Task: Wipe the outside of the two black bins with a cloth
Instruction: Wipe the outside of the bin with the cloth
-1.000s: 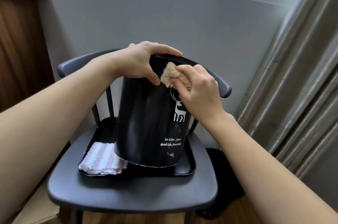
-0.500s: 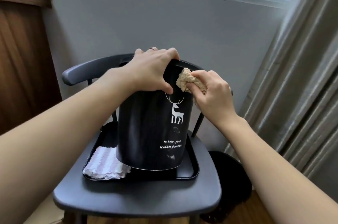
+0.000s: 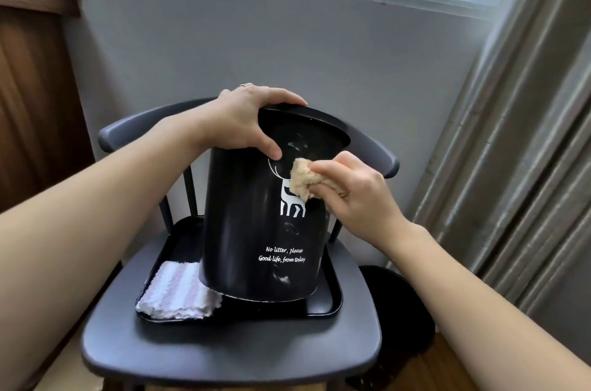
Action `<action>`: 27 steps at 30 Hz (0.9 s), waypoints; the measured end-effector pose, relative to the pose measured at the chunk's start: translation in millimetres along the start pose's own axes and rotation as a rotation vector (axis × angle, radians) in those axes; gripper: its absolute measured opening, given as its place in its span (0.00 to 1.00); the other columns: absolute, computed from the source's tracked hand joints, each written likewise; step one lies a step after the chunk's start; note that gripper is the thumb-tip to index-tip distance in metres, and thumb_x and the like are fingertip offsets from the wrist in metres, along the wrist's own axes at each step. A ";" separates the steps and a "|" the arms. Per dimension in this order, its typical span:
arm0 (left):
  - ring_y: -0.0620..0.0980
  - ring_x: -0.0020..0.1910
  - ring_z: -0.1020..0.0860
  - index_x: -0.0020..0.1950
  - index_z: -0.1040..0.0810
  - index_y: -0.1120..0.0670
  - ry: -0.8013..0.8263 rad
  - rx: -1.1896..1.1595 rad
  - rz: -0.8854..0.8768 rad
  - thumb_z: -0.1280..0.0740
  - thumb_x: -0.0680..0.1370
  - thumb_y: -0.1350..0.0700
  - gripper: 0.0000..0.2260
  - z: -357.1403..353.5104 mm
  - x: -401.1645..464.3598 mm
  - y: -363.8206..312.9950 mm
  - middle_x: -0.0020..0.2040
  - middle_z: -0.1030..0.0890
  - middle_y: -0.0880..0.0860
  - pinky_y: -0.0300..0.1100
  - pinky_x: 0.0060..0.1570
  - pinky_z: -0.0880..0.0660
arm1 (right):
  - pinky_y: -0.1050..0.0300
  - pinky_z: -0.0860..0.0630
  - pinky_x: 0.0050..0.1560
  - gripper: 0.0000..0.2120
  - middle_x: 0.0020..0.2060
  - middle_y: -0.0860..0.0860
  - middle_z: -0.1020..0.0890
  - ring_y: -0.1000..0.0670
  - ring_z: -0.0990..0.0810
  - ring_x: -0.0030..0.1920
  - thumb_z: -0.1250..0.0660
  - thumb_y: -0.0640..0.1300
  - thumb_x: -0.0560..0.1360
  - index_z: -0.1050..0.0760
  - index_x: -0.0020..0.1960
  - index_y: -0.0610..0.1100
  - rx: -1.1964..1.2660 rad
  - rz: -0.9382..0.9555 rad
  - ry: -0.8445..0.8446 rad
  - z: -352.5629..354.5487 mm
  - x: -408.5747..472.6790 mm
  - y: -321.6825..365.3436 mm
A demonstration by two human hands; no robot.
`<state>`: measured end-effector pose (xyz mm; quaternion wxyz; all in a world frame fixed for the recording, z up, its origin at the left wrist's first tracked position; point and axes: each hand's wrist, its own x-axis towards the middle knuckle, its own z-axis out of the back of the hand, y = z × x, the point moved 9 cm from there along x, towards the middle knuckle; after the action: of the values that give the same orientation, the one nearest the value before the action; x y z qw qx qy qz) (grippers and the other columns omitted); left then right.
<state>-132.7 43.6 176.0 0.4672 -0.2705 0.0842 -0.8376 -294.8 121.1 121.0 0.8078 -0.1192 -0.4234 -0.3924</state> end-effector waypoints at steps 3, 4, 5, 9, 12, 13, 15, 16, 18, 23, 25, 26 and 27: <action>0.50 0.66 0.36 0.67 0.30 0.25 0.024 -0.001 -0.010 0.18 0.66 0.53 0.39 -2.2 0.3 -2.3 0.51 0.31 0.34 0.46 0.67 0.36 | 0.56 0.25 0.46 0.10 0.42 0.46 0.22 0.46 0.22 0.42 0.28 0.40 0.75 0.18 0.56 0.42 -0.038 -0.050 -0.101 10.7 13.2 -7.4; 0.48 0.64 0.37 0.68 0.30 0.26 0.023 0.001 -0.022 0.18 0.66 0.54 0.39 -2.3 0.1 -4.8 0.51 0.32 0.33 0.45 0.65 0.38 | 0.60 0.28 0.46 0.10 0.43 0.47 0.22 0.47 0.22 0.43 0.28 0.40 0.75 0.18 0.57 0.43 -0.047 -0.112 -0.167 17.2 19.2 -13.7; 0.46 0.62 0.38 0.68 0.30 0.27 0.020 0.002 -0.026 0.17 0.66 0.54 0.39 -2.5 0.4 -6.2 0.50 0.32 0.32 0.43 0.63 0.39 | 0.63 0.31 0.45 0.11 0.43 0.47 0.22 0.47 0.22 0.43 0.28 0.40 0.75 0.19 0.57 0.44 -0.053 -0.166 -0.214 21.0 23.1 -18.0; 0.45 0.63 0.38 0.68 0.31 0.26 0.020 0.013 -0.042 0.17 0.66 0.54 0.40 -3.3 0.3 -5.7 0.53 0.29 0.33 0.43 0.64 0.40 | 0.53 0.25 0.45 0.11 0.43 0.46 0.23 0.46 0.22 0.42 0.28 0.40 0.75 0.19 0.57 0.43 -0.041 -0.110 -0.149 6.3 10.7 -2.3; 0.44 0.65 0.37 0.71 0.31 0.29 0.034 0.035 -0.081 0.17 0.66 0.53 0.41 -4.4 -0.6 -8.5 0.61 0.25 0.37 0.47 0.71 0.40 | 0.48 0.23 0.40 0.10 0.40 0.45 0.23 0.45 0.23 0.39 0.29 0.39 0.75 0.18 0.56 0.40 -0.080 0.025 -0.075 0.4 -3.1 14.1; 0.45 0.65 0.37 0.72 0.32 0.30 0.038 0.048 -0.088 0.18 0.65 0.53 0.41 -4.8 -0.4 -9.7 0.63 0.25 0.38 0.49 0.73 0.41 | 0.47 0.23 0.40 0.10 0.40 0.45 0.23 0.44 0.23 0.40 0.29 0.39 0.75 0.18 0.56 0.40 -0.101 0.022 -0.076 1.7 0.0 13.8; 0.45 0.66 0.37 0.73 0.33 0.31 0.051 0.084 -0.094 0.18 0.65 0.53 0.43 -6.3 0.4 -12.4 0.65 0.24 0.41 0.51 0.74 0.42 | 0.49 0.24 0.42 0.10 0.42 0.45 0.24 0.44 0.23 0.42 0.30 0.40 0.76 0.19 0.57 0.42 -0.130 -0.052 -0.138 8.6 12.7 6.9; 0.45 0.66 0.36 0.74 0.33 0.31 0.057 0.097 -0.096 0.18 0.65 0.53 0.43 -7.1 0.7 -13.6 0.66 0.24 0.42 0.51 0.74 0.42 | 0.51 0.25 0.42 0.10 0.42 0.46 0.24 0.44 0.23 0.43 0.31 0.41 0.77 0.19 0.58 0.43 -0.143 -0.102 -0.172 12.0 19.3 2.5; 0.46 0.67 0.36 0.74 0.34 0.31 0.064 0.109 -0.101 0.17 0.65 0.53 0.43 -8.4 1.0 -15.2 0.66 0.25 0.42 0.51 0.74 0.43 | 0.52 0.26 0.43 0.11 0.43 0.47 0.25 0.45 0.23 0.44 0.31 0.42 0.77 0.20 0.59 0.44 -0.161 -0.155 -0.207 14.8 26.4 -0.6; 0.47 0.67 0.36 0.74 0.34 0.31 0.061 0.112 -0.111 0.18 0.66 0.53 0.43 -7.7 -0.7 -13.7 0.64 0.25 0.43 0.51 0.73 0.43 | 0.47 0.22 0.36 0.10 0.40 0.46 0.26 0.45 0.24 0.39 0.32 0.41 0.77 0.19 0.56 0.42 -0.125 0.015 -0.099 -0.6 -5.0 25.2; 0.48 0.67 0.36 0.74 0.34 0.31 0.060 0.109 -0.107 0.17 0.66 0.53 0.43 -6.6 -1.1 -11.8 0.64 0.25 0.43 0.51 0.74 0.43 | 0.48 0.22 0.34 0.10 0.40 0.47 0.26 0.45 0.25 0.39 0.32 0.41 0.77 0.18 0.56 0.43 -0.144 0.071 -0.018 -5.8 -12.0 31.2; 0.48 0.68 0.36 0.74 0.34 0.31 0.059 0.108 -0.108 0.18 0.66 0.53 0.43 -6.4 -1.2 -11.7 0.65 0.25 0.43 0.51 0.74 0.43 | 0.47 0.22 0.34 0.09 0.40 0.46 0.25 0.45 0.25 0.39 0.32 0.41 0.77 0.18 0.56 0.43 -0.156 0.068 -0.011 -4.6 -8.3 29.2; 0.47 0.67 0.36 0.74 0.34 0.31 0.058 0.108 -0.110 0.18 0.66 0.53 0.43 -6.7 -1.2 -12.1 0.66 0.25 0.43 0.51 0.74 0.43 | 0.45 0.22 0.35 0.09 0.40 0.46 0.25 0.44 0.24 0.40 0.33 0.40 0.77 0.19 0.56 0.43 -0.162 0.042 -0.034 -1.0 -1.1 25.0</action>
<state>-144.7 50.5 174.6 0.4319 -0.2247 0.0372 -0.8727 -276.3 137.7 123.0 0.7962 -0.1997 -0.4013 -0.4064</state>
